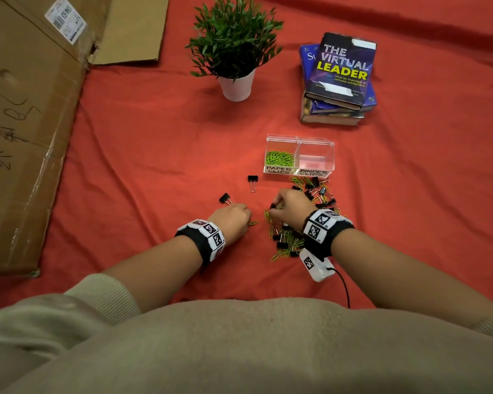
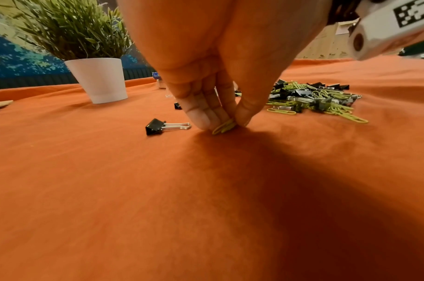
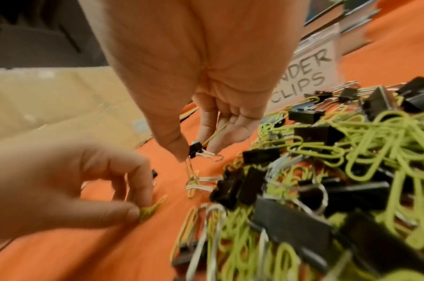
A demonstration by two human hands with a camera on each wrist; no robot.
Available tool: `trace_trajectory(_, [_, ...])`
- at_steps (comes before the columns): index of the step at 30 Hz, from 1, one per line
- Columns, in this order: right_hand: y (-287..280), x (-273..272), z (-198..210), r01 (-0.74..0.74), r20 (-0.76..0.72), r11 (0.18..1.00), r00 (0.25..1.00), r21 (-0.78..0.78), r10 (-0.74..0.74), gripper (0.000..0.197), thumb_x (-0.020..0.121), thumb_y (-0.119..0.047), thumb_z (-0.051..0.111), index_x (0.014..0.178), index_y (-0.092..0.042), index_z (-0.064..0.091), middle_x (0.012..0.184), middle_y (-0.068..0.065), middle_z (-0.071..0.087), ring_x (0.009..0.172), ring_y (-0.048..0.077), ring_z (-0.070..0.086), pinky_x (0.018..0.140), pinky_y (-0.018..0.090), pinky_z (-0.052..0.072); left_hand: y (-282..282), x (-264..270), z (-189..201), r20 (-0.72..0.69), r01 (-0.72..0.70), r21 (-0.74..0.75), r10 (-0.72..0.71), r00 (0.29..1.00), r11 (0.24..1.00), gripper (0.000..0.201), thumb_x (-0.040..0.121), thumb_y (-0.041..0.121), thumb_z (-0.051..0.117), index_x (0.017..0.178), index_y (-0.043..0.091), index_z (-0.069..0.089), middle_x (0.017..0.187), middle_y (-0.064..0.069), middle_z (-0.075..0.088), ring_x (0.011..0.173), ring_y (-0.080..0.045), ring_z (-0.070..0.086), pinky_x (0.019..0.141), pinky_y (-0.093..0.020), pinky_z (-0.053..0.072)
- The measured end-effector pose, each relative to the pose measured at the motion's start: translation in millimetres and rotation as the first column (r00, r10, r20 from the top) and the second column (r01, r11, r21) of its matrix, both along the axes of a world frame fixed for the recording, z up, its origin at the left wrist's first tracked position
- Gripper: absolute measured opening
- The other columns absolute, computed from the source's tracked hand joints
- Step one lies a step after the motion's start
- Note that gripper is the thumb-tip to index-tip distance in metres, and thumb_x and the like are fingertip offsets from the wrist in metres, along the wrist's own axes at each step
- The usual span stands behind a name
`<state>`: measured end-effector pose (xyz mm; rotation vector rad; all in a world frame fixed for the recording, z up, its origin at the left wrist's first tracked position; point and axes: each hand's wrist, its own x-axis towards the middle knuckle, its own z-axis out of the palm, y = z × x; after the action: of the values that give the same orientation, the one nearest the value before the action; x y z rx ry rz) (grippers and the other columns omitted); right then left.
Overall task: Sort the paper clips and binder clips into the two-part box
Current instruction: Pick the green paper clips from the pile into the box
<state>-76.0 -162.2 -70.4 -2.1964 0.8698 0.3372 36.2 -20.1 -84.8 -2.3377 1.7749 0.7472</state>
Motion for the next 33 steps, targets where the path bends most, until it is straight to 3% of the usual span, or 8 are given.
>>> trace_trajectory(3, [-13.9,0.0,2.8,0.148,0.061,0.987,0.986,0.06,-0.152,0.02,0.081,-0.018,0.069,0.095,-0.007,0.06,0.081,0.002,0.059,0.068,0.016,0.056,0.054,0.022,0.045,-0.6,-1.0,-0.3,0.012,-0.002,0.01,0.002,1.0,1.0,0.024,0.092,0.016,0.043,0.112,0.005,0.052,0.117,-0.012,0.053,0.114,-0.029,0.05,0.086,-0.043,0.046])
trace_trajectory(8, [-25.1,-3.6,0.2,0.256,0.081,0.96,0.961,0.115,-0.266,0.021,0.083,-0.019,0.069,0.1,-0.009,0.06,0.079,-0.001,0.056,0.074,0.016,0.056,0.062,0.025,0.047,-4.6,2.2,-1.7,-0.13,-0.16,-0.054,0.152,0.98,0.986,0.02,0.092,0.015,0.045,0.107,0.004,0.05,0.114,-0.016,0.051,0.106,-0.035,0.054,0.087,-0.041,0.043])
trace_trajectory(12, [-25.7,-7.0,-0.9,0.254,0.087,0.964,0.962,0.081,-0.261,0.014,0.087,-0.017,0.061,0.098,-0.01,0.064,0.084,0.002,0.06,0.078,0.018,0.058,0.068,0.027,0.048,-11.6,8.4,1.2,-0.353,-0.44,-0.16,0.365,0.862,0.884,0.013,0.089,0.012,0.053,0.098,0.005,0.059,0.104,-0.012,0.06,0.096,-0.027,0.056,0.081,-0.029,0.041])
trace_trajectory(17, [-20.9,-4.2,-6.5,0.081,0.087,0.995,0.993,-0.052,-0.077,0.012,0.086,-0.012,0.057,0.095,-0.011,0.065,0.091,0.005,0.062,0.082,0.019,0.058,0.073,0.028,0.048,-22.2,11.3,1.1,-0.559,-0.647,-0.088,0.5,0.661,0.758,0.015,0.087,0.002,0.055,0.1,0.006,0.06,0.084,-0.003,0.056,0.074,-0.017,0.05,0.069,-0.025,0.041])
trace_trajectory(21, [-15.7,5.7,-18.4,-0.167,0.045,0.962,0.982,-0.218,0.181,0.027,0.085,-0.007,0.057,0.112,-0.006,0.061,0.111,0.013,0.055,0.106,0.028,0.052,0.092,0.036,0.045,-26.7,12.8,-3.0,-0.659,-0.702,-0.003,0.526,0.537,0.712,0.026,0.09,0.0,0.048,0.108,0.016,0.058,0.074,0.002,0.052,0.062,-0.012,0.05,0.059,-0.025,0.043])
trace_trajectory(26, [-10.6,7.6,-28.6,-0.326,-0.056,0.9,0.944,-0.29,0.324,0.025,0.087,-0.004,0.054,0.112,0.001,0.056,0.114,0.016,0.049,0.108,0.031,0.05,0.087,0.035,0.046,-34.3,10.8,-1.1,-0.728,-0.783,0.157,0.607,0.32,0.601,0.036,0.095,-0.001,0.03,0.076,0.014,0.057,0.066,-0.004,0.054,0.051,-0.003,0.057,0.05,-0.018,0.047])
trace_trajectory(29, [-8.6,3.3,-31.3,-0.338,-0.049,0.874,0.938,-0.348,0.344,0.022,0.087,0.002,0.051,0.108,0.004,0.054,0.115,0.017,0.047,0.112,0.031,0.043,0.091,0.036,0.041,-36.7,10.9,-0.3,-0.729,-0.795,0.191,0.626,0.278,0.576,0.039,0.096,0.005,0.028,0.071,0.014,0.055,0.061,-0.007,0.054,0.052,-0.014,0.052,0.052,-0.025,0.044])
trace_trajectory(33, [-11.6,1.2,-35.2,-0.292,-0.037,0.907,0.955,-0.302,0.295,0.017,0.091,0.0,0.048,0.106,0.003,0.054,0.114,0.017,0.047,0.11,0.03,0.044,0.094,0.036,0.04,-39.9,8.5,-2.4,-0.691,-0.788,0.185,0.648,0.321,0.588,0.038,0.095,0.011,0.03,0.068,0.02,0.055,0.058,-0.004,0.053,0.048,-0.017,0.047,0.057,-0.025,0.038])
